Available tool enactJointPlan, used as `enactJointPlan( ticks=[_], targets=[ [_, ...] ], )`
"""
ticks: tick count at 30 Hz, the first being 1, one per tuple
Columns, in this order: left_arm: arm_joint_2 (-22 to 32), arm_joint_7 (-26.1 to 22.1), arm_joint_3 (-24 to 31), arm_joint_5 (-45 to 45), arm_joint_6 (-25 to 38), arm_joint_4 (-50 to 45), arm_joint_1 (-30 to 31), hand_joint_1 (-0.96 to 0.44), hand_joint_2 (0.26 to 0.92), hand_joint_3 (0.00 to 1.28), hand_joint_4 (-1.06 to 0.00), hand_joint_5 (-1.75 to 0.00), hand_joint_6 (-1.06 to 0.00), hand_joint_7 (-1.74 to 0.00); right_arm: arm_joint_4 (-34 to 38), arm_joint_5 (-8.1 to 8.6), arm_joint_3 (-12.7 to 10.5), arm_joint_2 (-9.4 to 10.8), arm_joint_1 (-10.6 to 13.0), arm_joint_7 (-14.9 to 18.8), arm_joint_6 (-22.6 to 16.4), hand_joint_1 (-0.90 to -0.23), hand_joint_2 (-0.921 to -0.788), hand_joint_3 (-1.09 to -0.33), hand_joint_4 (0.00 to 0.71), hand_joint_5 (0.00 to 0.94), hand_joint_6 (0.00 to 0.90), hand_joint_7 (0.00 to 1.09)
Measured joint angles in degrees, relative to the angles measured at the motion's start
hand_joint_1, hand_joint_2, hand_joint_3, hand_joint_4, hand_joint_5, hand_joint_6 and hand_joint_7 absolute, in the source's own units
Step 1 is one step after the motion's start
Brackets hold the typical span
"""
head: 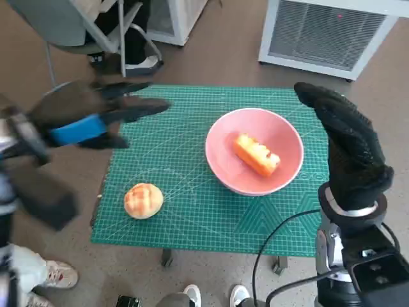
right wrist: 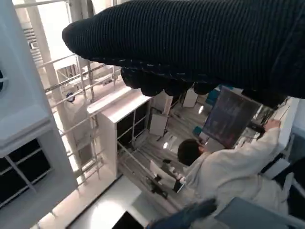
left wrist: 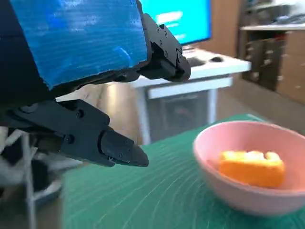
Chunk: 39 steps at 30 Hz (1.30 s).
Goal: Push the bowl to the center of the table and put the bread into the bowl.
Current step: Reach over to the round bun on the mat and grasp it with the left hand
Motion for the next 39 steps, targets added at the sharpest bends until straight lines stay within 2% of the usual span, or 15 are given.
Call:
enactJointPlan(
  ticks=[9, 16, 26, 32, 39],
  targets=[
    [1.98, -2.31, 1.73, -1.90, 3.62, -3.44, 11.81, -0.22, 0.870, 0.02, -0.43, -0.01, -0.51, -0.04, 0.95, 0.48, -0.02, -0.15, -0.25, 0.54, 0.01, -0.401, -0.921, -0.502, 0.454, 0.007, 0.119, 0.77],
    [2.21, -5.10, 0.97, -1.57, 10.01, -6.38, 16.66, -0.18, 0.872, 0.01, -0.40, 0.00, -0.48, -0.01, 1.64, 0.58, 0.09, -0.18, -0.73, 1.19, 0.40, -0.406, -0.921, -0.507, 0.452, 0.005, 0.109, 0.78],
    [2.03, -6.63, -2.28, 2.45, 16.27, -9.56, 18.21, -0.12, 0.873, 0.01, -0.33, 0.00, -0.44, 0.00, 1.71, 1.58, 0.12, -0.34, -1.59, 2.44, 1.15, -0.405, -0.921, -0.509, 0.450, 0.004, 0.101, 0.78],
    [0.40, -5.72, -4.97, 5.99, 16.31, -9.12, 18.18, -0.11, 0.866, 0.00, -0.33, 0.00, -0.44, 0.00, 1.74, 2.53, 0.04, -0.56, -1.69, 3.24, 1.42, -0.406, -0.921, -0.510, 0.449, 0.004, 0.098, 0.79],
    [-3.63, -3.02, -8.20, 9.58, 15.23, -5.51, 17.54, -0.06, 0.853, 0.00, -0.35, -0.01, -0.45, 0.00, 1.68, 2.71, -0.02, -0.86, -1.77, 3.70, 1.59, -0.407, -0.921, -0.510, 0.449, 0.003, 0.095, 0.79]
  ],
)
